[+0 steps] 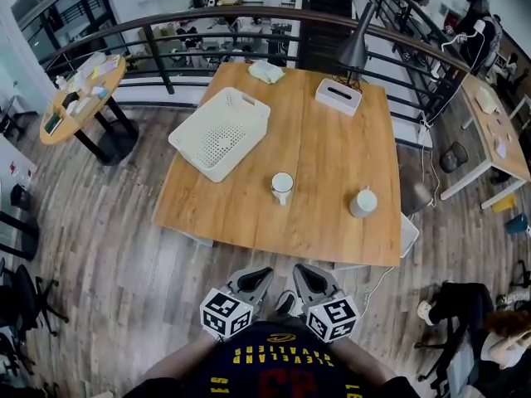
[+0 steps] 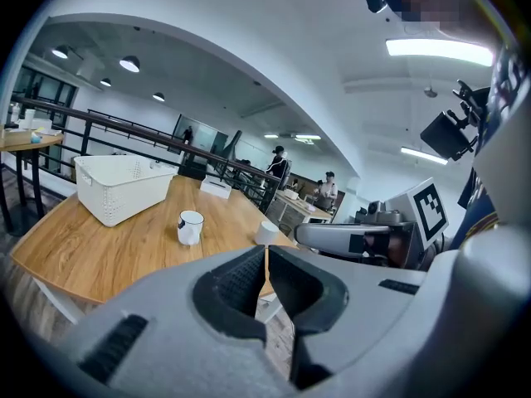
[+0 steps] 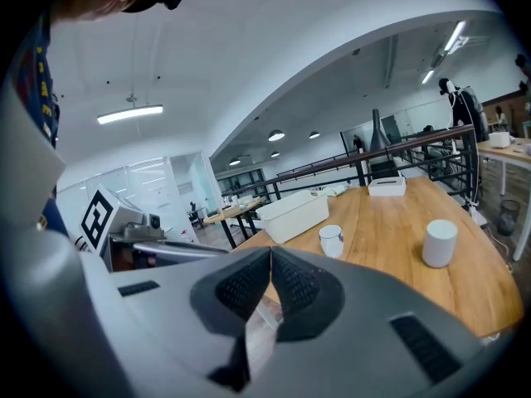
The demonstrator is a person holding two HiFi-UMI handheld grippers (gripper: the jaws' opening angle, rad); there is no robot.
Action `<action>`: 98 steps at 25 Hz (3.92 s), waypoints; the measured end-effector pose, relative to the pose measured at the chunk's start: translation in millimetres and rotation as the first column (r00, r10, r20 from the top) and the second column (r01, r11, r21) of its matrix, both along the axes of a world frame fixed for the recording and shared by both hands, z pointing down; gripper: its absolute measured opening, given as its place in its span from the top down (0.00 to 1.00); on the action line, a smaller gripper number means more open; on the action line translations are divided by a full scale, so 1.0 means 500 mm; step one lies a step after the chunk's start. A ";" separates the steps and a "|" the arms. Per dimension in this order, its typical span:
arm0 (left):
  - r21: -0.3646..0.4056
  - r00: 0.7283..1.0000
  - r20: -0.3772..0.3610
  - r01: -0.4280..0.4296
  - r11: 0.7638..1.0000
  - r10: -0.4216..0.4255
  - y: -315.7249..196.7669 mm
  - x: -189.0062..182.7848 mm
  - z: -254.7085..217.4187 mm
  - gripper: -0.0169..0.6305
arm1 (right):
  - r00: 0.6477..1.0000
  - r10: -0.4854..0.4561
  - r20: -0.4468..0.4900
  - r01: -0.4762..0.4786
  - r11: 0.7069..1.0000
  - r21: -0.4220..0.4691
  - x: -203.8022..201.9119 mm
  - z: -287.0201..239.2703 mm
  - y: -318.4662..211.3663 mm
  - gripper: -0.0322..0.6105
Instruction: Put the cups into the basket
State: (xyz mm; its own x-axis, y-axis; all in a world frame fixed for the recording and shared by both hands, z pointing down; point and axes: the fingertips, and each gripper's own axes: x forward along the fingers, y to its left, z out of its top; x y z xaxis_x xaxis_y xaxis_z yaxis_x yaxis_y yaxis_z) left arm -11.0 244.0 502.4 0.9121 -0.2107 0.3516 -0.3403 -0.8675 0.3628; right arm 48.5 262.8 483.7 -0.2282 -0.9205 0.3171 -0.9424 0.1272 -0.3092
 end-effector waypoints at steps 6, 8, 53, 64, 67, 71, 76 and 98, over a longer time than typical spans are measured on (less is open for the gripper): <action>0.012 0.999 0.017 0.031 0.999 -0.031 -0.052 0.041 -0.003 0.95 | 1.000 -0.012 -0.014 0.012 1.000 -0.021 0.059 0.008 -0.058 0.93; 0.029 0.998 0.029 0.047 0.998 -0.048 -0.080 0.044 -0.002 0.95 | 1.000 -0.012 -0.019 0.011 1.000 -0.027 0.074 0.013 -0.080 0.93; 0.129 0.643 0.520 -0.710 0.693 0.562 -0.497 0.225 0.365 0.51 | 0.939 -0.008 -0.344 -0.148 0.894 -0.424 0.163 0.368 -0.451 0.83; 0.107 0.524 0.526 -0.822 0.559 0.670 -0.455 0.229 0.376 0.51 | 0.879 -0.382 -0.285 0.222 0.857 -0.466 0.173 0.380 -0.412 0.83; 0.101 0.520 0.522 -0.825 0.557 0.676 -0.449 0.228 0.381 0.51 | 0.856 -0.427 -0.290 0.255 0.838 -0.482 0.175 0.377 -0.407 0.83; 0.102 0.522 0.531 -0.821 0.561 0.667 -0.454 0.234 0.387 0.51 | 0.850 -0.430 -0.304 0.253 0.839 -0.482 0.177 0.376 -0.405 0.84; 0.132 0.507 0.538 -0.840 0.527 0.674 -0.447 0.245 0.380 0.63 | 0.859 -0.404 -0.315 0.230 0.854 -0.466 0.177 0.376 -0.405 0.84; 0.221 0.634 0.331 -0.772 0.596 0.699 -0.423 0.199 0.179 0.64 | 0.819 -0.462 -0.340 0.317 0.858 -0.403 0.132 0.190 -0.387 0.84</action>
State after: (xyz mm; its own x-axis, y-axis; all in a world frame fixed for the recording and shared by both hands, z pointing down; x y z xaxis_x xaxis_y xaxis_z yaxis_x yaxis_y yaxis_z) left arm 88.5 32.2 592.0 0.7258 0.3728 0.5781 0.4387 -0.8982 0.0285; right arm 114.8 69.5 578.9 -0.3272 -0.6141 0.7182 -0.8793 0.4763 0.0067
